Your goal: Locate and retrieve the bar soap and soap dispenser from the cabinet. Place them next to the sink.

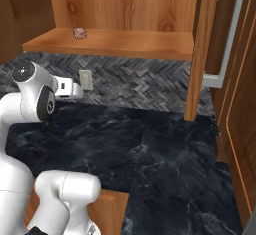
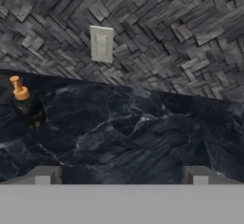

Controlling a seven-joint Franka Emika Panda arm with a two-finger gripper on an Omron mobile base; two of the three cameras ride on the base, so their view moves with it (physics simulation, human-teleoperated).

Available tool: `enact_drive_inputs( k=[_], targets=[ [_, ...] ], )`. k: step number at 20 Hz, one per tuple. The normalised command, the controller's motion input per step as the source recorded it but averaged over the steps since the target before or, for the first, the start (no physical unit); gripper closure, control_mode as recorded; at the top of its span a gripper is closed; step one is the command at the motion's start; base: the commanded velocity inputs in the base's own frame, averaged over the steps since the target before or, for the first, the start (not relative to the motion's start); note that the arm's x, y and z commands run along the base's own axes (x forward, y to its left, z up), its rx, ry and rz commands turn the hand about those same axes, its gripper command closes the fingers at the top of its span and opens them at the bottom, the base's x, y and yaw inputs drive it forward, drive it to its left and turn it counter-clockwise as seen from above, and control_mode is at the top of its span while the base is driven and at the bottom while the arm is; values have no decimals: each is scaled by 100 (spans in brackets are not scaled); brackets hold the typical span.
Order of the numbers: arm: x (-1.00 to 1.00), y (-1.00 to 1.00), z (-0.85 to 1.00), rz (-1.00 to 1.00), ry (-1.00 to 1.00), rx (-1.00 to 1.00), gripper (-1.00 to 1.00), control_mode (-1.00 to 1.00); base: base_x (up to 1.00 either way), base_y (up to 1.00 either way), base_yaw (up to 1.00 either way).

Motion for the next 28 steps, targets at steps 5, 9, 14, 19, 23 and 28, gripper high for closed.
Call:
enact_drive_inputs(
  k=[5,9,14,19,23,28],
  targets=[
    [-41,-15,67,-3,-3,7,-100,-100,0,0,0],
    [-34,-12,72,-1,-6,3,-100,-100,0,0,0],
    [-25,-11,78,-1,-3,2,-100,-100,0,0,0],
    [-1,-6,40,0,3,7,-100,-100,0,0,0],
    [0,-4,64,2,2,3,-100,-100,0,0,0],
    [4,-10,55,3,0,-1,-100,-100,0,0,0]
  ],
)
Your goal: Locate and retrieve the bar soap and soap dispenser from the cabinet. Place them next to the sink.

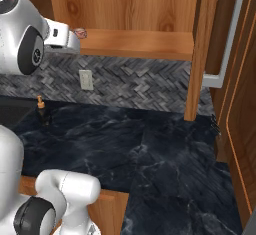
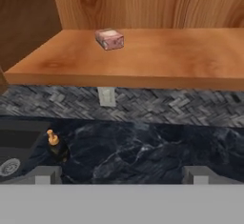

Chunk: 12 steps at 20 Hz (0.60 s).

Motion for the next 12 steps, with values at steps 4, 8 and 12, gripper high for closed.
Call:
enact_drive_inputs(
  k=[4,8,12],
  targets=[
    [20,-4,4,6,-8,-11,-100,-100,0,0,0],
    [20,-1,-14,7,-14,-5,-100,-100,0,0,0],
    [56,2,-12,14,-1,0,-100,-100,0,0,0]
  ],
)
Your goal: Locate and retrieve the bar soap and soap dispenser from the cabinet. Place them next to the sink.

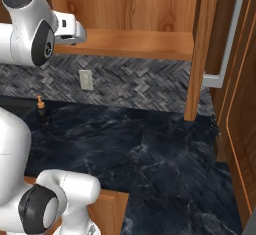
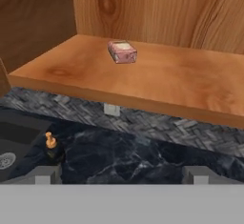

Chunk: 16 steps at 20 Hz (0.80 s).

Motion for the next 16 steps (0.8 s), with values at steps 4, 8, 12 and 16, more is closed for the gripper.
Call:
enact_drive_inputs(
  k=[4,8,12,16],
  targets=[
    [50,0,-1,9,0,-2,-100,-100,0,0,0],
    [57,2,0,0,2,-6,-100,-100,0,0,0],
    [67,3,0,-1,8,-2,-100,-100,0,0,0],
    [68,11,0,0,8,0,-100,-100,0,0,0]
  ],
)
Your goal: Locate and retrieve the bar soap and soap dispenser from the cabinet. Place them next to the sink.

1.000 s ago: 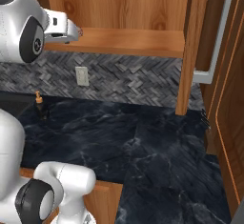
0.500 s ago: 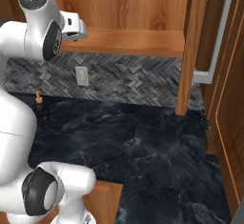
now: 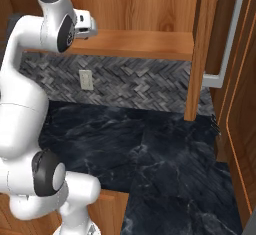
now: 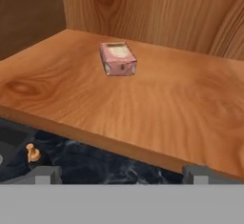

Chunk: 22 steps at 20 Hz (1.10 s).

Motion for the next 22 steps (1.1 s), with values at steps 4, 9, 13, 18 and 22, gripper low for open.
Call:
enact_drive_inputs(
  k=[4,9,13,18,22],
  targets=[
    [65,22,0,-1,3,-2,-100,-100,0,0,0],
    [67,31,-3,-6,0,-1,-100,-100,0,0,0],
    [56,27,-13,-3,0,0,-100,-100,0,0,0],
    [43,3,-2,0,1,0,-100,-100,0,0,0],
    [48,1,-1,-2,7,-1,-100,-100,0,0,0]
  ],
)
